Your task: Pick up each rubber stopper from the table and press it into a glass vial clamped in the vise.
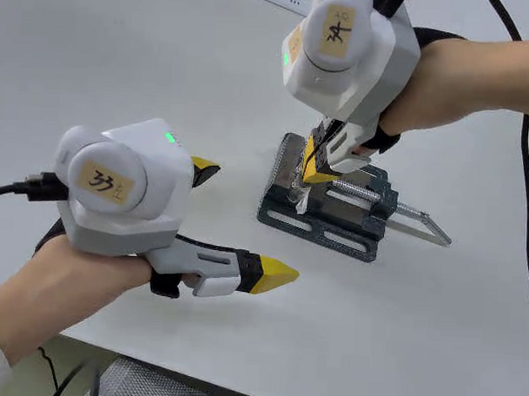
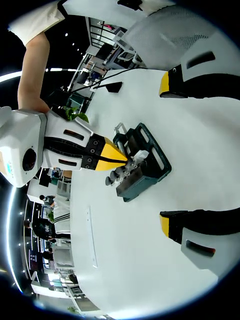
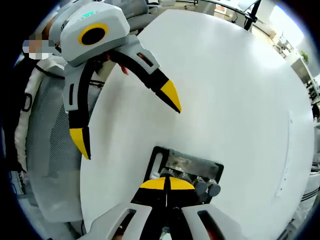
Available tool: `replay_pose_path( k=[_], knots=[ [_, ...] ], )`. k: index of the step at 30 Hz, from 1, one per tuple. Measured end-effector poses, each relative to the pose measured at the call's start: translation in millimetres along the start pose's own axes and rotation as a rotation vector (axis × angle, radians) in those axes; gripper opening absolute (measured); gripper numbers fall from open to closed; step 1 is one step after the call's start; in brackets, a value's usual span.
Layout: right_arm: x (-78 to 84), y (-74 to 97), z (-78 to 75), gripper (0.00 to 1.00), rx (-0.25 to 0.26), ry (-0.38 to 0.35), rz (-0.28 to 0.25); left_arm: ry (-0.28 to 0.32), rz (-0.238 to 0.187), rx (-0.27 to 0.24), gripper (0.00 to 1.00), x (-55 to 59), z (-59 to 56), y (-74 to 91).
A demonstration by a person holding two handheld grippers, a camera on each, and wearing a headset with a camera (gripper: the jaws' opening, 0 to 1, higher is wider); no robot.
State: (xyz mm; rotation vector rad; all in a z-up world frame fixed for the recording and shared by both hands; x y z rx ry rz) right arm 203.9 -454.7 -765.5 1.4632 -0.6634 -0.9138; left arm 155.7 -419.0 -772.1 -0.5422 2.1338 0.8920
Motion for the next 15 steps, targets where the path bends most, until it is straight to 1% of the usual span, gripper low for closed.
replay_pose_path(
  k=[1,5,11,14,15],
  knots=[
    [0.0,0.2,-0.2,0.0,-0.003,-0.013,-0.002,0.0,0.001,0.001,0.93,0.1,-0.3,0.0],
    [-1.3,-0.7,1.3,0.0,0.002,0.016,0.032,0.002,0.002,0.001,0.93,0.4,0.2,0.7],
    [-0.8,-0.1,0.9,0.0,0.0,0.005,0.039,0.002,0.002,-0.001,0.93,0.7,0.8,1.9],
    [-1.8,-0.4,1.0,0.0,0.01,0.002,0.046,0.002,-0.001,0.001,0.93,-0.3,-0.1,2.0],
    [-1.9,0.1,2.1,0.0,0.013,0.018,0.047,0.006,-0.006,-0.001,0.93,-0.9,0.0,1.9]
  ],
)
Point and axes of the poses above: the centre of the closed fingertips' face, and the gripper's own axes: y roughly backward along the fingers, z roughly to its left, x roughly out of its underside, the point moved 1 cm from there along y, roughly backward along the fingers, and after that the axes turned 15 degrees about y, right-handed, at the moved point
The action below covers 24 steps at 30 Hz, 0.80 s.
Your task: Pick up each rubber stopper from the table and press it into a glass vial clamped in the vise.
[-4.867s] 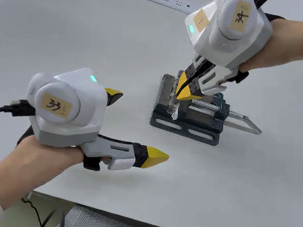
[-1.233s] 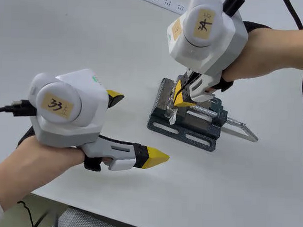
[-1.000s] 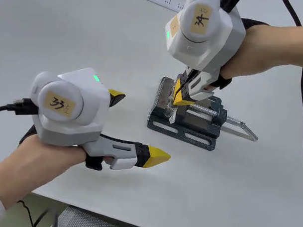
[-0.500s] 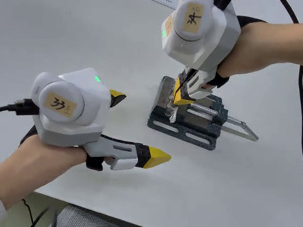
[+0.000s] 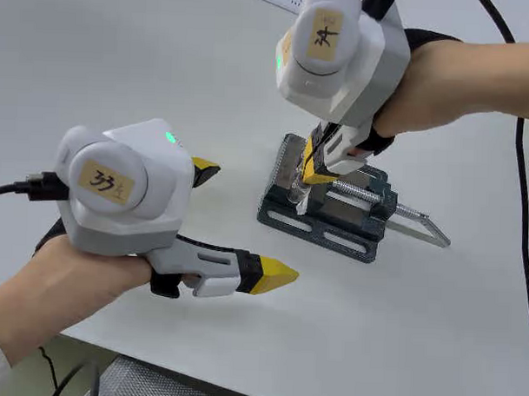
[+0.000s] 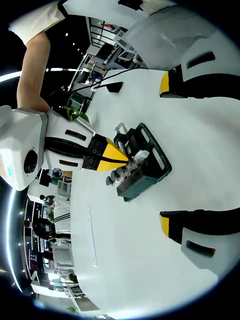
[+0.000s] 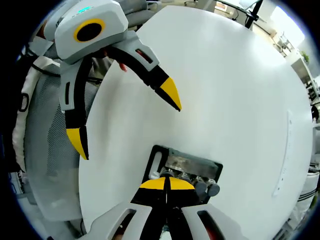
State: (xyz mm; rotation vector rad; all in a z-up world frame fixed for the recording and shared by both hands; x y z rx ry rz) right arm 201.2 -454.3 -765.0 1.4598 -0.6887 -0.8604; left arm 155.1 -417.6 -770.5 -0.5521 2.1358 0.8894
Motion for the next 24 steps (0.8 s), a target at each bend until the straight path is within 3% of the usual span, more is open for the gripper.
replay_pose_path(
  k=[2,5,15,24],
  knots=[
    [1.4,0.6,-2.7,0.0,-0.011,-0.042,-0.018,-0.007,0.01,0.003,0.92,0.6,-1.9,0.0],
    [1.8,0.5,-5.8,0.0,-0.004,-0.049,-0.031,-0.012,0.007,0.007,0.92,-1.9,-3.9,1.2],
    [1.8,2.6,-4.2,0.0,-0.008,-0.021,-0.031,-0.038,-0.001,-0.002,0.92,-13.7,-2.7,5.0],
    [2.0,3.9,-3.4,0.0,-0.008,-0.002,-0.052,-0.035,-0.002,-0.017,0.92,-10.5,3.0,9.2]
  ],
)
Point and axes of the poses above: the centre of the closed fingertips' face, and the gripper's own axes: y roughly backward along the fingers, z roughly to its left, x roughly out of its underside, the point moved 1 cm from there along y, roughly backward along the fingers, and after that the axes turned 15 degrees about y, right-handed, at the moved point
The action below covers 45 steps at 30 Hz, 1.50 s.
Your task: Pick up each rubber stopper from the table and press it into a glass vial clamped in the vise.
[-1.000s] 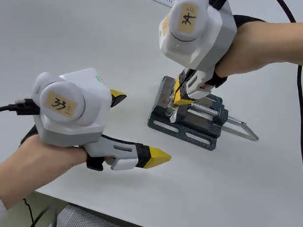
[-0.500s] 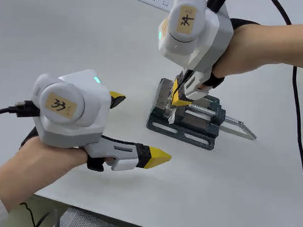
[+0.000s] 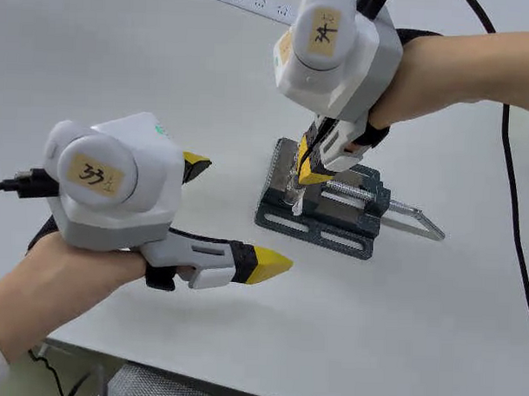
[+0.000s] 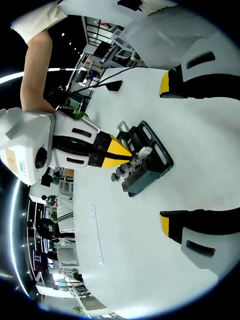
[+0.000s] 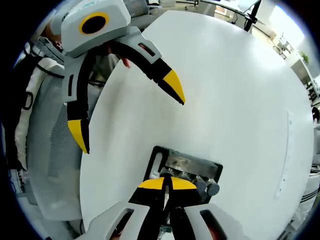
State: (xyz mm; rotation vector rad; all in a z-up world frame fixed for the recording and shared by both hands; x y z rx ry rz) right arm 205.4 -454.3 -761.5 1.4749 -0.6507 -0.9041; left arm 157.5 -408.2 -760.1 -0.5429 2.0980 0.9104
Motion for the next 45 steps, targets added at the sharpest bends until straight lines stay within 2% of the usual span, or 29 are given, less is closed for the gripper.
replay_pose_path(
  k=[7,10,14,20,24,26,28,30,33,40,45],
  knots=[
    [2.6,0.9,1.8,0.0,0.002,0.018,-0.003,0.0,0.0,-0.002,0.92,0.5,1.2,1.0],
    [6.7,3.0,4.4,0.06,0.007,0.018,-0.001,-0.002,0.0,0.0,0.92,0.2,0.3,0.7],
    [7.0,7.6,8.7,0.09,0.022,-0.025,-0.05,-0.003,0.001,0.004,0.92,-0.2,-0.7,0.0],
    [4.4,10.2,15.5,0.2,0.033,-0.09,-0.146,-0.003,0.007,0.009,0.92,0.1,-2.1,-1.2],
    [3.6,15.2,18.4,0.32,0.078,-0.123,-0.2,-0.001,0.005,0.014,0.92,-2.0,-2.4,-2.0],
    [1.9,16.9,17.7,0.39,0.117,-0.152,-0.245,-0.008,0.008,0.015,0.92,-2.4,-1.5,-2.5],
    [4.1,17.1,20.1,0.48,0.135,-0.17,-0.264,-0.009,0.009,0.019,0.93,-3.7,-2.5,-2.3],
    [6.0,17.1,19.8,0.52,0.163,-0.185,-0.282,-0.015,0.01,0.021,0.93,-4.5,-2.4,-2.3],
    [10.1,17.2,22.3,0.61,0.198,-0.249,-0.33,-0.021,0.012,0.021,0.93,-6.7,-1.8,-1.9],
    [26.4,20.3,30.3,0.81,0.293,-0.344,-0.375,-0.03,0.011,0.01,0.93,-13.2,3.8,3.3],
    [40.2,20.2,41.5,0.9,0.346,-0.401,-0.397,-0.03,0.004,-0.003,0.94,-17.6,3.4,8.3]
  ],
)
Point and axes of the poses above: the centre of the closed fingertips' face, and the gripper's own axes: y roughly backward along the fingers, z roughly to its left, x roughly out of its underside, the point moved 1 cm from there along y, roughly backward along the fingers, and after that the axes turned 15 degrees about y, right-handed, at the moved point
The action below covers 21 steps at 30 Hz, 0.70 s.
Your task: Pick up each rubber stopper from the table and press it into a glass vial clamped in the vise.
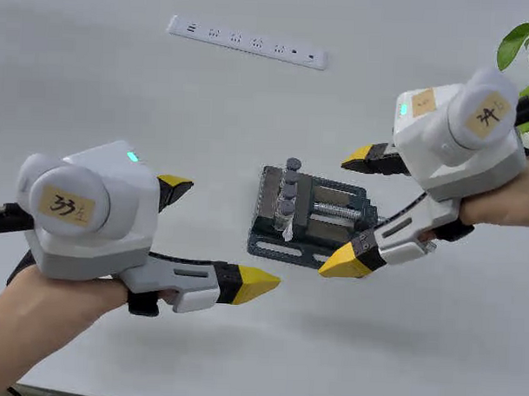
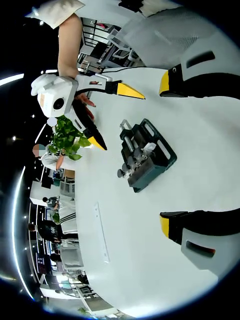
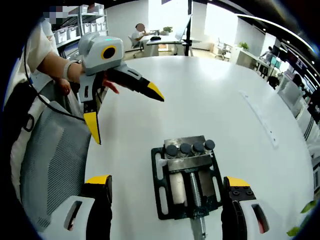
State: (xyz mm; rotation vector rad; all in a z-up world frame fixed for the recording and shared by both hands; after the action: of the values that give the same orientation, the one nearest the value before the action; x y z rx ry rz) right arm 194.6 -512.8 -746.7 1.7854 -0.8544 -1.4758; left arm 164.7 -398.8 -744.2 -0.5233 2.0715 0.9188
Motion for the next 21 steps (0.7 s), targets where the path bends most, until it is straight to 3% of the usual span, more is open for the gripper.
replay_pose_path(
  k=[9,16,21],
  knots=[
    [20.1,16.6,15.9,0.98,0.113,-0.12,-0.048,-0.019,0.01,-0.004,0.96,1.2,-4.3,6.4],
    [34.9,31.5,28.9,0.99,0.21,-0.223,-0.099,-0.028,-0.003,-0.009,0.98,-8.0,-7.4,11.8],
    [48.9,40.5,43.3,0.99,0.246,-0.283,-0.107,-0.041,0.004,-0.01,0.99,-7.8,-12.0,14.3]
  ],
)
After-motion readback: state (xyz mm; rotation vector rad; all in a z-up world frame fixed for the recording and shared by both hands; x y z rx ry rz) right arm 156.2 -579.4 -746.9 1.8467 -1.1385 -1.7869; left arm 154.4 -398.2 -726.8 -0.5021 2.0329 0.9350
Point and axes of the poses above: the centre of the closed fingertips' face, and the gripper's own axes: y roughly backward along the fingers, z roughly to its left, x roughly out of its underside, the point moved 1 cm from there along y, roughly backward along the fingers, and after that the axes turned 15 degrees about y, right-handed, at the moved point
